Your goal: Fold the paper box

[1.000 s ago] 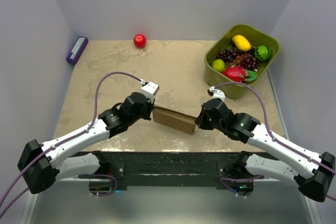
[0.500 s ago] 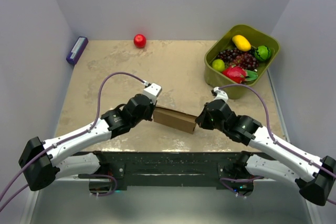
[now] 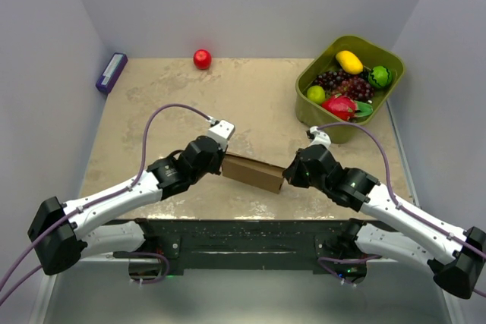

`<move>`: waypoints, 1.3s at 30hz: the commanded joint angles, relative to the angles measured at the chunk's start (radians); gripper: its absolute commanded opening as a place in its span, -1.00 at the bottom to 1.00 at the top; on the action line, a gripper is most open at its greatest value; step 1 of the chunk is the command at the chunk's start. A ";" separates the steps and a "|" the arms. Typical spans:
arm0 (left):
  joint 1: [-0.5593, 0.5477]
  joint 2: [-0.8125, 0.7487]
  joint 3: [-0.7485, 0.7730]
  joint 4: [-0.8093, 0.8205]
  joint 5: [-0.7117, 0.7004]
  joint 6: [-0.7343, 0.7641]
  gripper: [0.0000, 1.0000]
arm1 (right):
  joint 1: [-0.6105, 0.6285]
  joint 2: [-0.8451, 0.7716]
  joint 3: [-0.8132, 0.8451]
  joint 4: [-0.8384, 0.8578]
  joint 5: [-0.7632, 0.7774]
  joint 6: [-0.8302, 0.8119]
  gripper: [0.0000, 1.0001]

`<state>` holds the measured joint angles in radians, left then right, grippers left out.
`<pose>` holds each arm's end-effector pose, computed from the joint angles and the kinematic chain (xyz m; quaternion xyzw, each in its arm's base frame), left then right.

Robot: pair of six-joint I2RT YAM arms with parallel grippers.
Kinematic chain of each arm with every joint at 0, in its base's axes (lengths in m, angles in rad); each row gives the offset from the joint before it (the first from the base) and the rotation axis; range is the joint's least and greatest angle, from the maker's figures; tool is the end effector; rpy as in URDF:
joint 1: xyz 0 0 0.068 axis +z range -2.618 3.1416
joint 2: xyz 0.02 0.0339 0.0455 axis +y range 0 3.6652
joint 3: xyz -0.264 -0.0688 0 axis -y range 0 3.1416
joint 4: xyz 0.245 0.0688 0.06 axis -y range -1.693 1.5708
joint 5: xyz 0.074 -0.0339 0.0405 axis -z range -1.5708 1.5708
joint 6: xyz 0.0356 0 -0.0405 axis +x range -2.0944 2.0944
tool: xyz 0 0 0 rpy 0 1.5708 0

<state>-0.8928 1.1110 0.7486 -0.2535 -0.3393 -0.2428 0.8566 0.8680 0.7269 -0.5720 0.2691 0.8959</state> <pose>0.1604 -0.1803 0.2572 0.2060 0.8544 -0.1171 0.4625 0.1266 0.1315 0.2690 0.0735 0.9000 0.2385 0.3575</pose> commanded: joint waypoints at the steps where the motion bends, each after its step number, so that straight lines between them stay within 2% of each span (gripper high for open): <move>1: -0.012 0.021 0.020 -0.033 0.019 0.002 -1.00 | -0.001 -0.004 0.002 -0.038 0.028 -0.020 -1.00; 13: -0.014 0.027 0.024 -0.038 0.011 0.002 -1.00 | 0.001 0.026 0.020 -0.134 0.059 -0.066 -1.00; 26: -0.018 0.026 0.028 -0.032 0.020 0.004 -1.00 | 0.001 0.089 0.022 -0.095 0.056 -0.087 -1.00; 38: -0.021 0.044 0.047 -0.046 -0.006 -0.007 -1.00 | 0.001 0.083 0.060 -0.173 0.088 -0.101 -1.00; 39: -0.021 0.044 0.051 -0.056 -0.010 -0.009 -1.00 | 0.001 0.080 0.084 -0.183 0.094 -0.098 -0.94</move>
<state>-0.8997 1.1355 0.7673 -0.2573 -0.3500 -0.2432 0.8570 0.9360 0.7750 -0.6155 0.3244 0.8162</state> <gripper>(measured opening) 0.039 0.010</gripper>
